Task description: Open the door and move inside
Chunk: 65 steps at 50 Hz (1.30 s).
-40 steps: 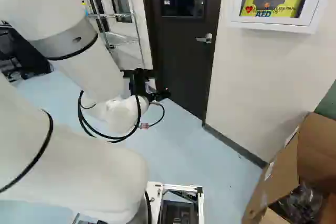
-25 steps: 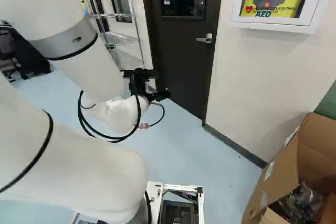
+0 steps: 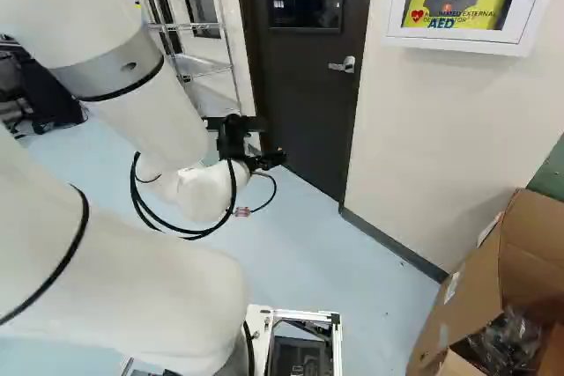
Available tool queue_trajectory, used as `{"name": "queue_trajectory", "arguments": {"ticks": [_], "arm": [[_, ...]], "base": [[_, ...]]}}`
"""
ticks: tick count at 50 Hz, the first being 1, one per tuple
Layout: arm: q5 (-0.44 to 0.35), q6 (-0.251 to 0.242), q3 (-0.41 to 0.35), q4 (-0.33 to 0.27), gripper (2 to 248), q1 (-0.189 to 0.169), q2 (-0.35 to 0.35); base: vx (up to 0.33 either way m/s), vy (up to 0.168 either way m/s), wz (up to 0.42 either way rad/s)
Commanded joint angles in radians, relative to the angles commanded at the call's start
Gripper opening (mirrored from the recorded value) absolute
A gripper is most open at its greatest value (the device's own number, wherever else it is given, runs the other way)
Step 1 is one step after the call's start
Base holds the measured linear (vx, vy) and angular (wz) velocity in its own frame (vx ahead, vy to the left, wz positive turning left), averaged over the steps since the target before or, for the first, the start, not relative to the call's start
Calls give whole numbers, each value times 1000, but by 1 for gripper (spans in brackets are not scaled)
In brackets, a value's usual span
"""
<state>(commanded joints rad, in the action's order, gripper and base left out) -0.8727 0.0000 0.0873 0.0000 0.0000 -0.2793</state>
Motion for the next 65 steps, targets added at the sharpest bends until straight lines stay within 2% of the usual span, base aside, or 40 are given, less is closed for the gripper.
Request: {"name": "queue_trajectory", "arguments": {"ticks": [21,65], "arm": [[0,0,0,0,247,0,0],[0,0,0,0,247,0,0]], "base": [[125,90,-40],[135,54,-255]]}}
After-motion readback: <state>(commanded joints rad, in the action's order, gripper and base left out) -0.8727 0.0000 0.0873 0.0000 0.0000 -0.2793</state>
